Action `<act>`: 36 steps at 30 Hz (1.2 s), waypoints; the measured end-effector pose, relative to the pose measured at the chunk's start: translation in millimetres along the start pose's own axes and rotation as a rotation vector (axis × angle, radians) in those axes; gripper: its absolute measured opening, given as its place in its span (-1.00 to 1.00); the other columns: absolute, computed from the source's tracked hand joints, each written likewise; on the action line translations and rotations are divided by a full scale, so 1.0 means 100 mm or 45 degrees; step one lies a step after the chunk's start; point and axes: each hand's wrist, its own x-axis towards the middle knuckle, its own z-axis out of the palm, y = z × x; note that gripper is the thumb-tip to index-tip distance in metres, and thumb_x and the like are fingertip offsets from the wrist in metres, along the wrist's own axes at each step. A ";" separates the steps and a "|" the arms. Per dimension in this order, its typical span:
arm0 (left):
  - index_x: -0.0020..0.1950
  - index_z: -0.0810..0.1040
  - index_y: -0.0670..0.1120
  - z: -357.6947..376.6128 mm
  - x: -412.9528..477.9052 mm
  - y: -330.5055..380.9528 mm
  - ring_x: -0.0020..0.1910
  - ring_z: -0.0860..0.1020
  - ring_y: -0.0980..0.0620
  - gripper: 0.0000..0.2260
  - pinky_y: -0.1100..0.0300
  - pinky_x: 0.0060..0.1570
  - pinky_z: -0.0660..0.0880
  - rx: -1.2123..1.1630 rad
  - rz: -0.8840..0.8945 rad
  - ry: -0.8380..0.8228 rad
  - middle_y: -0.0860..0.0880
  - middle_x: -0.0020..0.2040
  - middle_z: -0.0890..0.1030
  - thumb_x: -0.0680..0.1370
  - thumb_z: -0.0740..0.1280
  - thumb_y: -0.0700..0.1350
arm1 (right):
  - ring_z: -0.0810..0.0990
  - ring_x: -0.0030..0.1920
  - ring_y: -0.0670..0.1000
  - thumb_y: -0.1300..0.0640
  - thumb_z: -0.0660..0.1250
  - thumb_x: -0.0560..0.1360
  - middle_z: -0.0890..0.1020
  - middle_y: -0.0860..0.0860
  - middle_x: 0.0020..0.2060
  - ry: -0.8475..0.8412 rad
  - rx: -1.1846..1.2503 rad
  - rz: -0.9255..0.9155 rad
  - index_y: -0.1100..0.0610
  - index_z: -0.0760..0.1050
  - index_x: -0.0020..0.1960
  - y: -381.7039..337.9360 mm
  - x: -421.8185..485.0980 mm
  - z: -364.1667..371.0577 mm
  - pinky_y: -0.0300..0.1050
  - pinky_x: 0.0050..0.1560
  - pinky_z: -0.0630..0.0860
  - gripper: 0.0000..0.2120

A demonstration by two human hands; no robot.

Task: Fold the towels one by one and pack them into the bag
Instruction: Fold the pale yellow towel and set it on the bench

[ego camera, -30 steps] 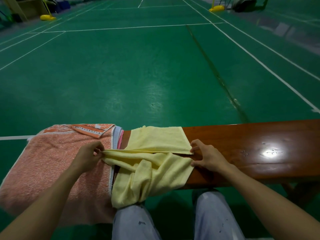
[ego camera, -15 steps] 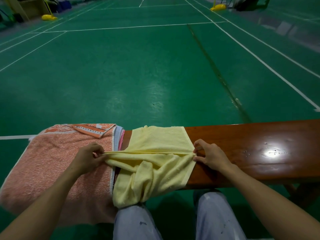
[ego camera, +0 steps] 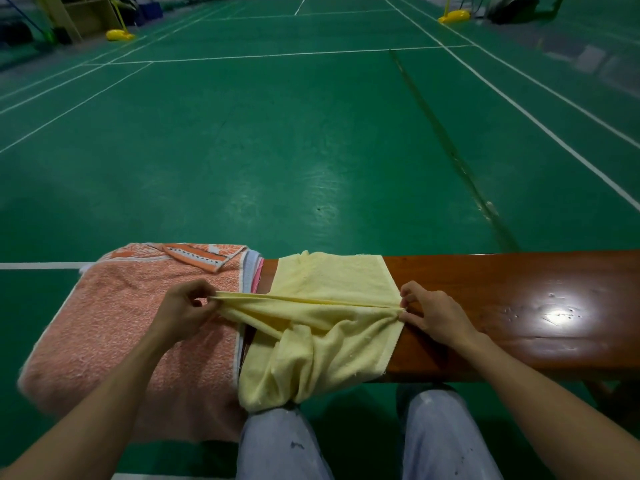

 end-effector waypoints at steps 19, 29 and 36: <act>-0.03 0.49 -0.19 0.12 0.01 0.23 -0.32 0.50 -0.05 -0.80 0.26 -0.45 0.44 -0.358 -0.138 0.002 -0.20 -0.15 0.59 0.49 0.28 -0.46 | 0.51 -0.27 -0.09 0.25 0.24 0.61 0.48 0.02 0.07 0.081 0.606 0.040 0.02 0.23 0.20 -0.01 0.01 -0.14 -0.28 -0.32 0.41 -0.73; -0.04 0.58 -0.18 0.14 -0.07 0.41 -0.23 0.64 -0.13 -0.85 0.17 -0.29 0.62 -0.704 -0.207 0.116 -0.23 -0.08 0.62 0.47 0.39 -0.38 | 0.66 -0.28 0.14 0.38 0.26 0.56 0.47 0.18 0.06 0.145 1.214 0.179 0.02 0.25 0.09 0.02 -0.04 -0.32 -0.17 -0.51 0.53 -0.68; -0.02 0.58 -0.15 0.13 -0.06 0.56 -0.29 0.67 -0.06 -0.86 0.15 -0.30 0.63 -0.818 -0.199 0.193 -0.20 -0.08 0.64 0.51 0.33 -0.36 | 0.64 -0.12 0.12 0.40 0.40 0.46 0.52 0.19 0.02 0.212 1.175 0.209 0.07 0.33 0.05 0.09 -0.11 -0.53 -0.03 -0.21 0.66 -0.64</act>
